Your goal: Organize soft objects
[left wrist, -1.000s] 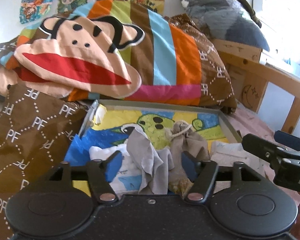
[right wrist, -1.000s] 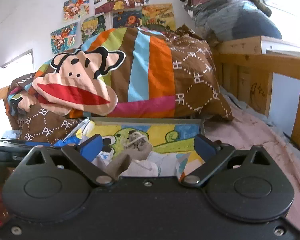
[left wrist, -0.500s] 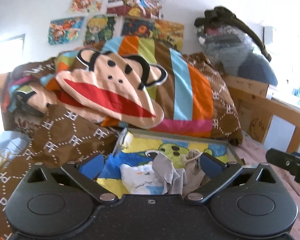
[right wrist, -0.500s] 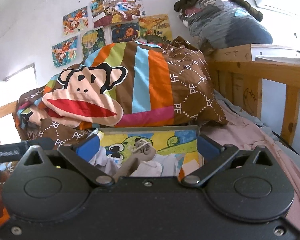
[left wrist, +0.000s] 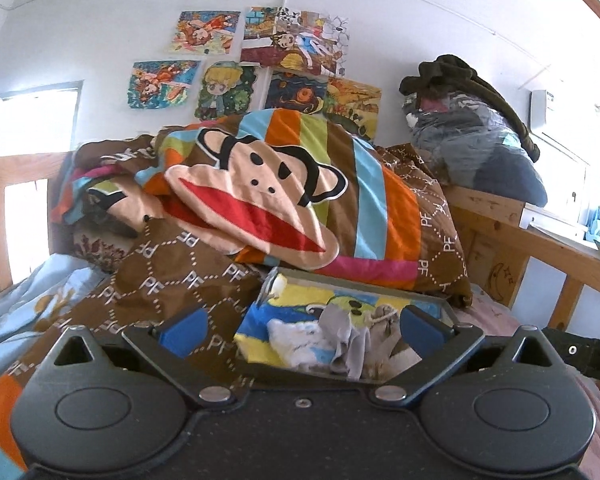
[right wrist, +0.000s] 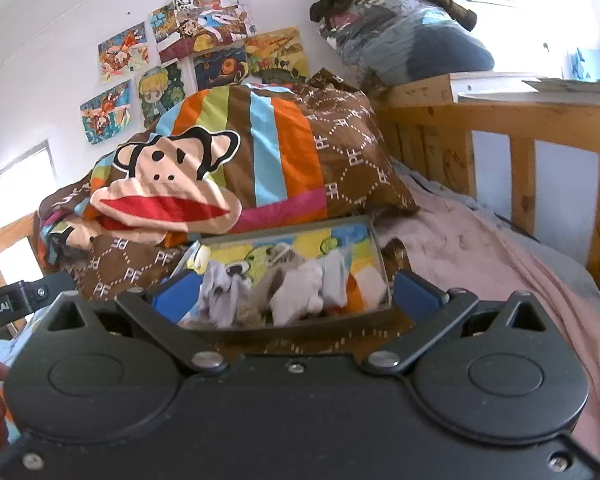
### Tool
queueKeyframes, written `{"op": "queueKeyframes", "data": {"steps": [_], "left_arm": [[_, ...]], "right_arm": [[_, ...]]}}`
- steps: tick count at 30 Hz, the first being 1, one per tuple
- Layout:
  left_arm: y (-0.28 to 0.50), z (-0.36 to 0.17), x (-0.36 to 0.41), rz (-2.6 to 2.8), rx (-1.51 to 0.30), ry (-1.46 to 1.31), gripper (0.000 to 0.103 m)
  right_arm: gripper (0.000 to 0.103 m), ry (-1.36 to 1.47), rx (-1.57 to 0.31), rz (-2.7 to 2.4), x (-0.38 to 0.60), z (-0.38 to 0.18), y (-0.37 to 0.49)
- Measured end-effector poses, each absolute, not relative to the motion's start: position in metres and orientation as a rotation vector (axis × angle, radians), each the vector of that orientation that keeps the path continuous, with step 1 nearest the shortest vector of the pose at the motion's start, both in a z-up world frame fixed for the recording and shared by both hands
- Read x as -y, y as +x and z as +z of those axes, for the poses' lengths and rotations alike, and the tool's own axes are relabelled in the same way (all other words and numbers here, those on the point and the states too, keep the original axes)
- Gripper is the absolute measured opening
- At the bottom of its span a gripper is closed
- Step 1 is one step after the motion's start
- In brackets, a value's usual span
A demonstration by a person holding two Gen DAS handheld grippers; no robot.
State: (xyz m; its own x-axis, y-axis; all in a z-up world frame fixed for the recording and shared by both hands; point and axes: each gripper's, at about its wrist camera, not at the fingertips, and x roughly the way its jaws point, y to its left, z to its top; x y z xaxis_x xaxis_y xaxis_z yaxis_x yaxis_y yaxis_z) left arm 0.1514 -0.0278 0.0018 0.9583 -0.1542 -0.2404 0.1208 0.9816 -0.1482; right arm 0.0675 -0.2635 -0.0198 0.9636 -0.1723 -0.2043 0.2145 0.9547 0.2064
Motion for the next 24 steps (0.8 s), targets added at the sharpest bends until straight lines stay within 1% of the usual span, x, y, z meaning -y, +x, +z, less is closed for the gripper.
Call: {"op": "queueKeyframes", "data": {"steps": [6,12,18,24], "left_arm": [[0.121,-0.002,0.009,-0.132,-0.266,-0.130,0.102],[0.100,-0.007,0.000,-0.125,-0.290,-0.091,0.102],[0.081,-0.007,-0.005,-0.117,-0.318,-0.091,0.102],[0.064,-0.007,-0.007,-0.102,-0.327,-0.052,0.102]], "right_arm": [[0.103,0.172,-0.200,-0.210,0.237,-0.028,0.031],[0.103,0.191,-0.236,-0.210,0.220,-0.034,0.007],[0.103,0.147,-0.275,-0.175,0.195,-0.037,-0.003],[0.103,0.162,-0.298,-0.171,0.186,-0.038,-0.017]]}}
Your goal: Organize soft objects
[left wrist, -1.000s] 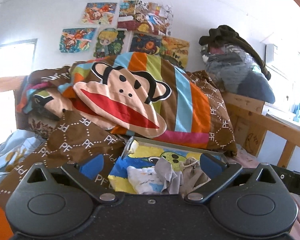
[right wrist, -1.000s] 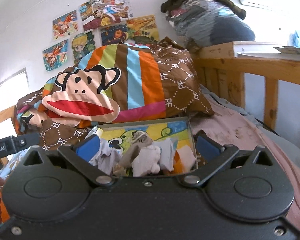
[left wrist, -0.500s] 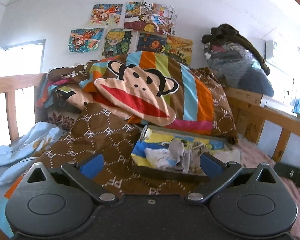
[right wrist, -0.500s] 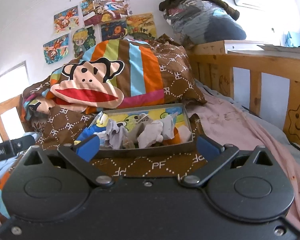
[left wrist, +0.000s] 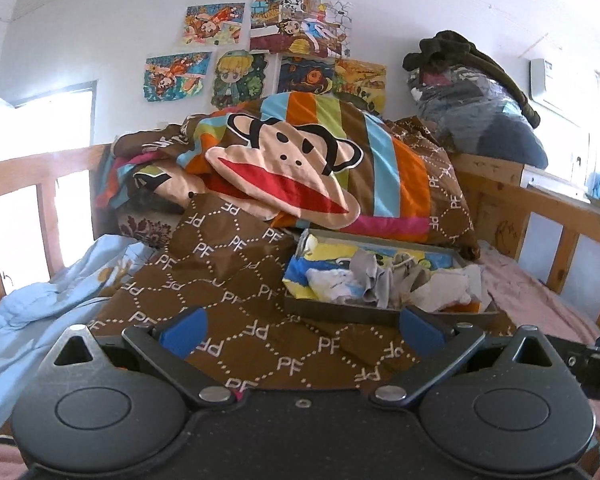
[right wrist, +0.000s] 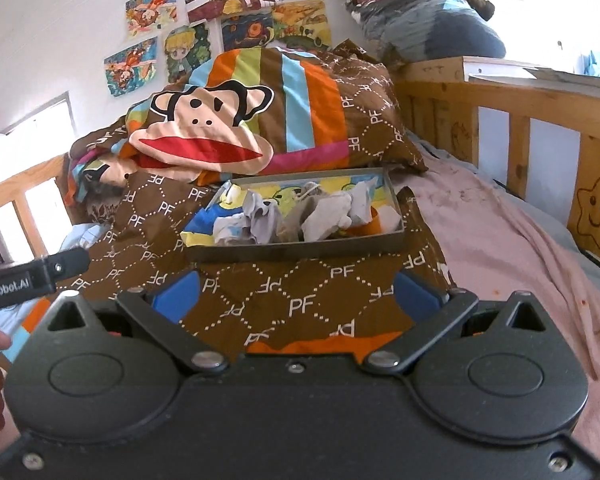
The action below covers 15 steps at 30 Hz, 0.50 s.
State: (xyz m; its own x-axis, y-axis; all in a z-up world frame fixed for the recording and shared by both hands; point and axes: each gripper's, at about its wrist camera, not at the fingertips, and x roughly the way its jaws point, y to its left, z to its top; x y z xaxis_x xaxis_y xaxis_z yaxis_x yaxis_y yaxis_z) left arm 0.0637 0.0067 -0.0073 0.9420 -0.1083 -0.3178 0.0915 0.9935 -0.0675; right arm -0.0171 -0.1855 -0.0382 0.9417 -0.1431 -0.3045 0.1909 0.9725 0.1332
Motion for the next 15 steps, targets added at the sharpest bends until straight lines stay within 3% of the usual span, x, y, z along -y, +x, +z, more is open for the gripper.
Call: {"op": "queueKeyframes", "data": {"steps": [15], "left_arm": [[0.062,-0.020,-0.010,-0.086,-0.382,-0.049,0.102]], "right_arm": [[0.103,0.168,-0.355,-0.184,0.193,-0.042,-0.003]]}}
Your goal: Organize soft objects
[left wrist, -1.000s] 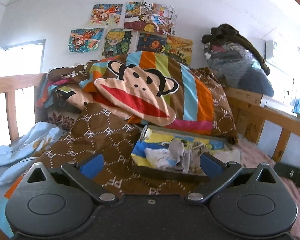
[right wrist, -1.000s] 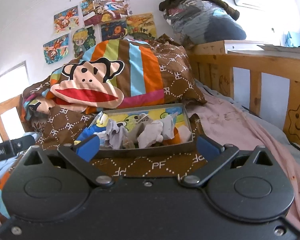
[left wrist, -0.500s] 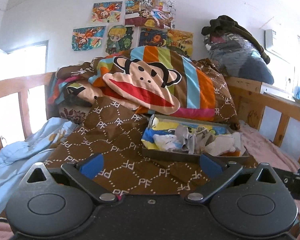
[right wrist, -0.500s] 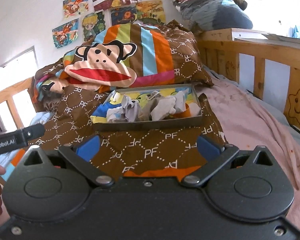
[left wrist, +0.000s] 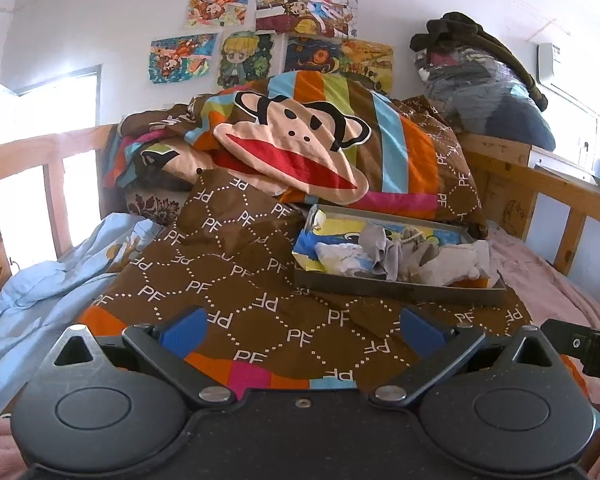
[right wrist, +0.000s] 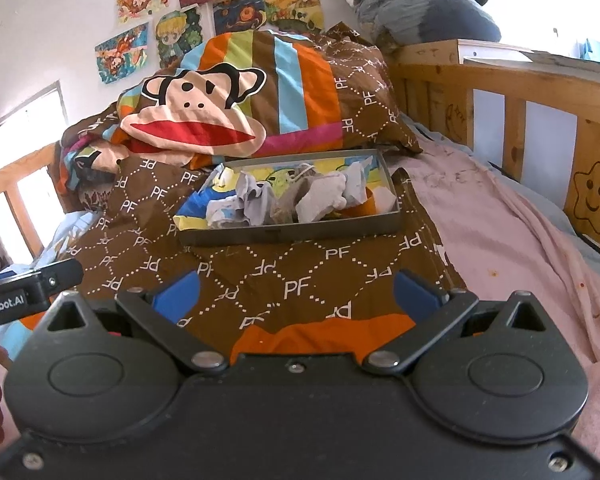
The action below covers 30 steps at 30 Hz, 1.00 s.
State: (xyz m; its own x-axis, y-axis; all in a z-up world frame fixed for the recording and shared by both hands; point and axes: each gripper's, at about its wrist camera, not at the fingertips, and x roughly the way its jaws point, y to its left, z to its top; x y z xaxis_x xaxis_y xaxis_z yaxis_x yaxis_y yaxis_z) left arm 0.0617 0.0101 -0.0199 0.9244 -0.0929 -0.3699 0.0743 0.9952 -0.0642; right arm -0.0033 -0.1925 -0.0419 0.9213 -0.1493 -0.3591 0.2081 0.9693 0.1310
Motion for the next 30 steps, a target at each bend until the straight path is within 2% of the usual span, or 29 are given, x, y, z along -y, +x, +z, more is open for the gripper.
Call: {"op": "queueKeyframes", "data": {"steps": [30], "left_arm": [[0.0650,-0.0218,-0.0121,-0.073,-0.404,-0.078,0.102]], "right_arm": [[0.103,0.182,-0.354,-0.196,0.1959,-0.0438,0.0019]]}}
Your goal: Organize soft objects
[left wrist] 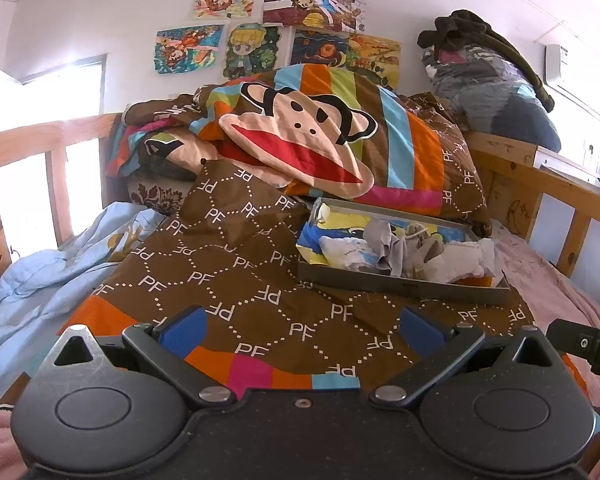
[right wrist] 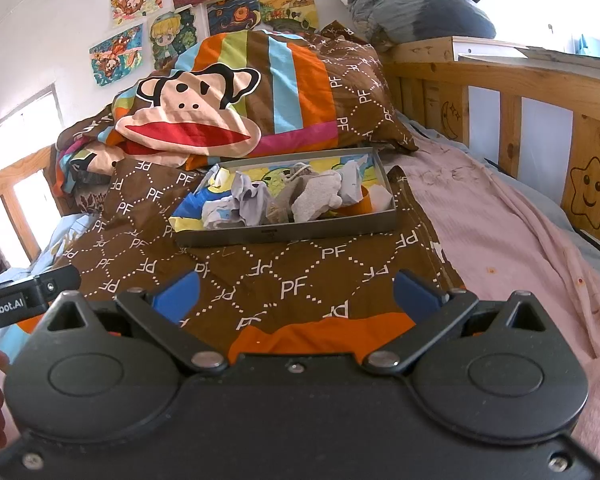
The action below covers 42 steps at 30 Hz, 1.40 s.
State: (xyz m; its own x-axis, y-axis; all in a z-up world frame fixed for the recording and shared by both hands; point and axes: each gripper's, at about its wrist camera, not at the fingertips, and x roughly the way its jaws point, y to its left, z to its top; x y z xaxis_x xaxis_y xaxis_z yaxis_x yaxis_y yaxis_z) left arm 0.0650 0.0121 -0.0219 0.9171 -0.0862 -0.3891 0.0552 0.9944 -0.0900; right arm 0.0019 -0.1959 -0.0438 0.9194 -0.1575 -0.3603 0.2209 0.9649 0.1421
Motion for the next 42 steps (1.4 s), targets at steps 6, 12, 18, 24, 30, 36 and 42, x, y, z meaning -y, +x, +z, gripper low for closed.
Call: {"op": "queueKeyframes", "data": {"steps": [6,12,18,24,30,36,42], "left_arm": [[0.0649,-0.0218,-0.0116,-0.074,-0.403,-0.077,0.102],[0.0647,-0.0217,-0.0112,-0.072,-0.403,-0.077,0.102],[0.0645,-0.0216,-0.0111,-0.072,-0.403,-0.076,0.102],[0.0645,-0.0217,-0.0111,-0.073,-0.403,-0.075,0.102],[0.0644,-0.0217,-0.0107,-0.073,-0.404,-0.074,0.102],[0.0642,-0.0217,-0.0104,-0.074,-0.403,-0.075,0.102],[0.0637,-0.0213,-0.0069,-0.082,-0.399,-0.072,0.102]], "right_arm": [[0.103,0.182,-0.354,-0.196,0.1959,-0.0439,0.0024],[0.103,0.182,-0.354,-0.196,0.1960,-0.0439,0.0021],[0.103,0.182,-0.354,-0.196,0.1960,-0.0440,0.0023],[0.103,0.182,-0.354,-0.196,0.1960,-0.0440,0.0023],[0.103,0.183,-0.354,-0.196,0.1959,-0.0440,0.0022],[0.103,0.183,-0.354,-0.196,0.1957,-0.0440,0.0020],[0.103,0.184,-0.354,-0.196,0.1958,-0.0440,0.0020]]}}
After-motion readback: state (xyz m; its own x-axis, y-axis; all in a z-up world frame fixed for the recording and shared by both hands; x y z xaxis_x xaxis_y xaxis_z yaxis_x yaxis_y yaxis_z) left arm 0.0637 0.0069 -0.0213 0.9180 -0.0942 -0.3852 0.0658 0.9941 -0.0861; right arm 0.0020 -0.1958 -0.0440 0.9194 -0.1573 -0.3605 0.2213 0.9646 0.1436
